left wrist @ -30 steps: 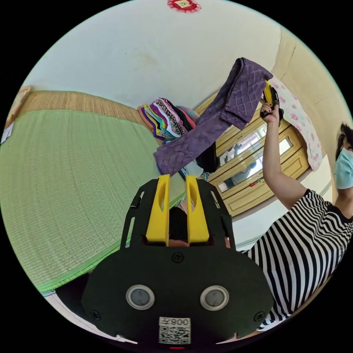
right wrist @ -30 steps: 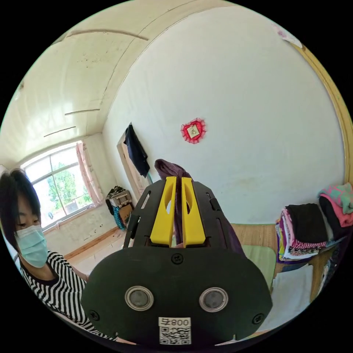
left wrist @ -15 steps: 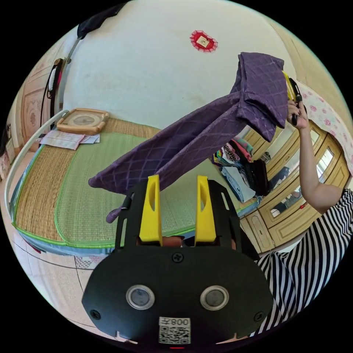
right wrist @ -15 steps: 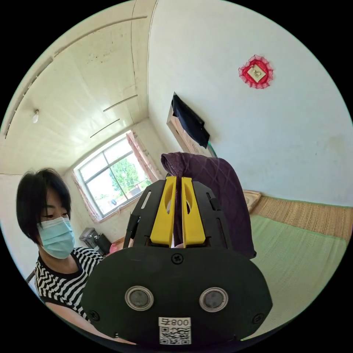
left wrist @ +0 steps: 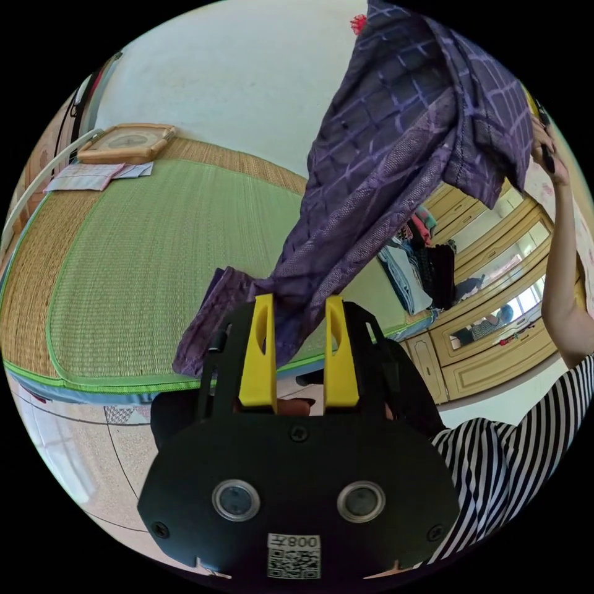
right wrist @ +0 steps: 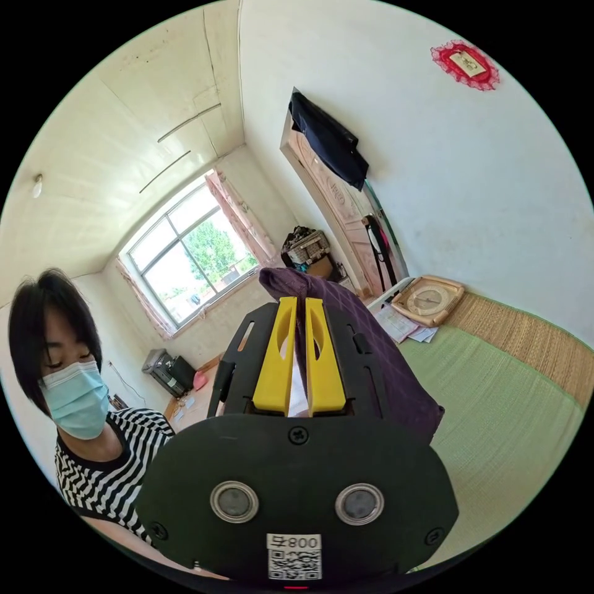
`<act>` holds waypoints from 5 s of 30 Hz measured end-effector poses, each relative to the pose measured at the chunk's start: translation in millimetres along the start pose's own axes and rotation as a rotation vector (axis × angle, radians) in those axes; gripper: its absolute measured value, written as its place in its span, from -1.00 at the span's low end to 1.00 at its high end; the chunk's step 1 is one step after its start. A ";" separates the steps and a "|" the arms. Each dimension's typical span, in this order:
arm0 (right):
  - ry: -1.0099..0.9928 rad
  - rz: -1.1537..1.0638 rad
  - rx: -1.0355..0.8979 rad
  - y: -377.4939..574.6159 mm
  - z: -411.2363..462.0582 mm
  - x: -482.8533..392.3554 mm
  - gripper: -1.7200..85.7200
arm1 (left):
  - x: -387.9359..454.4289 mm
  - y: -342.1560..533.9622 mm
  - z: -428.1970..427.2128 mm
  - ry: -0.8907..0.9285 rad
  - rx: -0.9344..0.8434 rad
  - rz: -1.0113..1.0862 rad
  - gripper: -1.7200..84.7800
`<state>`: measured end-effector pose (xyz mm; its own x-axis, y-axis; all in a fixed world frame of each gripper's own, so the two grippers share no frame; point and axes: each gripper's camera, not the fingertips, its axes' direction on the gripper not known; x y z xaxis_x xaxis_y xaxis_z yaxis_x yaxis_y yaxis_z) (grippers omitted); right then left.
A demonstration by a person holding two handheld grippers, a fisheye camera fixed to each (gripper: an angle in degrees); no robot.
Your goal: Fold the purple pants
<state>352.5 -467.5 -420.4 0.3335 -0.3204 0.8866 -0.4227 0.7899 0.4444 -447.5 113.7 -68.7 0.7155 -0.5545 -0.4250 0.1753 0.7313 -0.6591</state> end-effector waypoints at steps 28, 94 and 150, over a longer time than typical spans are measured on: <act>0.629 0.860 0.194 437.4 -122.0 377.3 -0.94 | -12.0 -18.2 -69.7 -0.259 -0.161 0.172 -0.91; 0.767 0.227 -0.849 609.6 282.1 364.0 -0.89 | -212.5 -106.5 3.1 -0.132 -0.288 -0.413 -0.78; 1.254 0.913 -0.568 517.9 -271.6 316.6 -0.93 | -214.3 -175.2 -132.5 0.024 -0.017 -0.441 -0.92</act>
<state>468.1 -17.8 55.7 0.7130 0.7001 0.0378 -0.6001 0.6372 -0.4836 -721.1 51.7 55.6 0.5586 -0.8214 -0.1149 0.4493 0.4161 -0.7905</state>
